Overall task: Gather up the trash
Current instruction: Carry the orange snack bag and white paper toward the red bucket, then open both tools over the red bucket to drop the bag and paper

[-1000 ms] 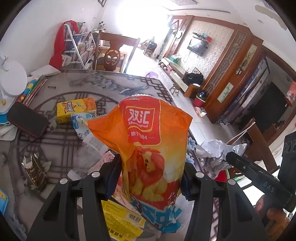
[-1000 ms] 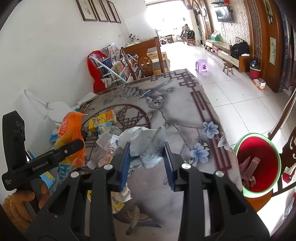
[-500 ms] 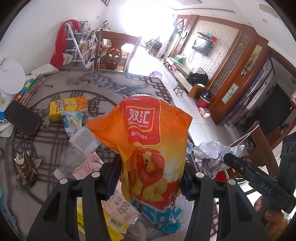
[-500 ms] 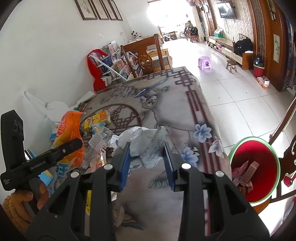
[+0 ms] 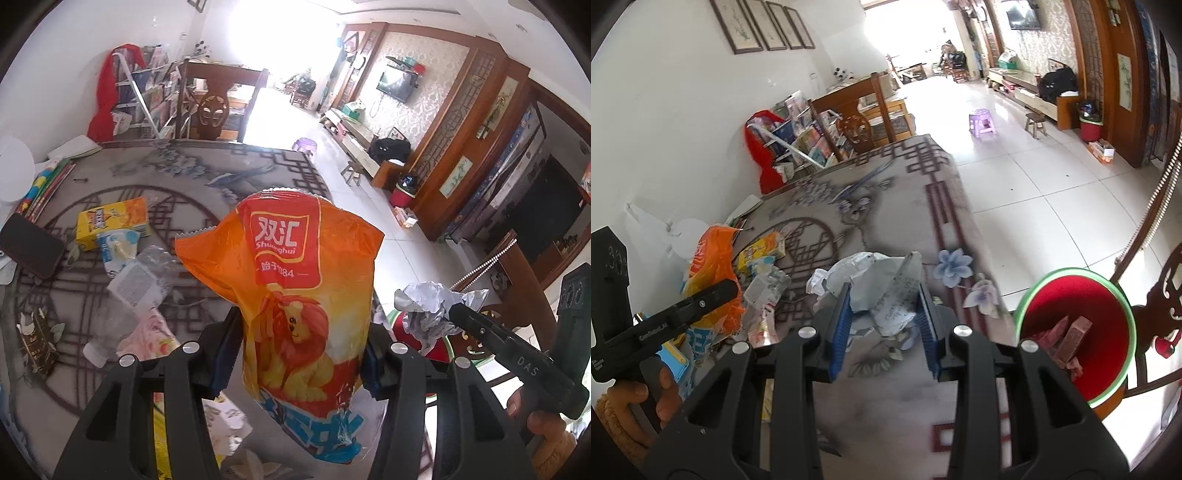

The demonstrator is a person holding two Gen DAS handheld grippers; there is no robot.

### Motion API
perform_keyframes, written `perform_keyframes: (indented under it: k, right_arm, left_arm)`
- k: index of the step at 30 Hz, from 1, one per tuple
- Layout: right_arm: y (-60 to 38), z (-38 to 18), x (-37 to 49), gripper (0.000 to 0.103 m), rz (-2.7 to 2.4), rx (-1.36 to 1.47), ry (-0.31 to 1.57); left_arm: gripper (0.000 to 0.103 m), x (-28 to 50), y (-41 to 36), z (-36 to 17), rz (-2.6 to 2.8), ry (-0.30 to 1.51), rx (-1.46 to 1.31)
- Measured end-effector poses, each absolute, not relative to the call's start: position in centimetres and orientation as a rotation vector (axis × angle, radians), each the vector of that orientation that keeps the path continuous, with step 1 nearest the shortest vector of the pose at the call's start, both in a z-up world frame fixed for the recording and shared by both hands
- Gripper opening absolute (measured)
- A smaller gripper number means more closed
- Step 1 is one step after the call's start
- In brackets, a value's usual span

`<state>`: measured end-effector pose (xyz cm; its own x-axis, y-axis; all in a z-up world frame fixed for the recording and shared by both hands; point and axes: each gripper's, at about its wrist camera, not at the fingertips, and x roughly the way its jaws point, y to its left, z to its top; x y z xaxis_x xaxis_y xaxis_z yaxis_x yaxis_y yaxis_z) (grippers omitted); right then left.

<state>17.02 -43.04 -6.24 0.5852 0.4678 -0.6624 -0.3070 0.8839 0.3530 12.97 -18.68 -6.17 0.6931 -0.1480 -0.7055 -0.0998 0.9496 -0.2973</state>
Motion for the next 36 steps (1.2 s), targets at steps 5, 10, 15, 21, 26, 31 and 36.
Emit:
perform_keyframes:
  k: [5,10,15,21,26,31,36]
  right_arm:
    - [-45.9,-6.2,17.1,0.033,0.400,0.236,0.820]
    - [-49.7,-6.4,17.1,0.033,0.322,0.270,0.810]
    - [-53.5,-6.6,16.9,0.033,0.241,0.299,0.797]
    - [-58.4,-7.3,17.1,0.033,0.129,0.340,0.797]
    - [-61.0,-8.3,17.3,0.033,0.067,0.375,0.811]
    - [-62.9,-9.4,17.6,0.033,0.026,0.394,0.834]
    - [-63.9,-10.3,17.9,0.033,0.002,0.403,0.857]
  left_arm:
    - [0.051,14.2,-21.0,-6.0,-0.069,0.813,-0.302]
    - [0.051,16.0,-24.1,-6.0,-0.132,0.825,-0.275]
    - [0.051,17.8,-27.9,-6.3,-0.210,0.843,-0.246]
    - [0.051,20.2,-32.3,-7.0,-0.302,0.879,-0.201]
    - [0.051,22.1,-35.7,-8.0,-0.366,0.922,-0.175]
    - [0.051,23.7,-38.6,-9.2,-0.426,0.957,-0.168]
    - [0.051,24.5,-41.5,-10.3,-0.485,0.987,-0.145]
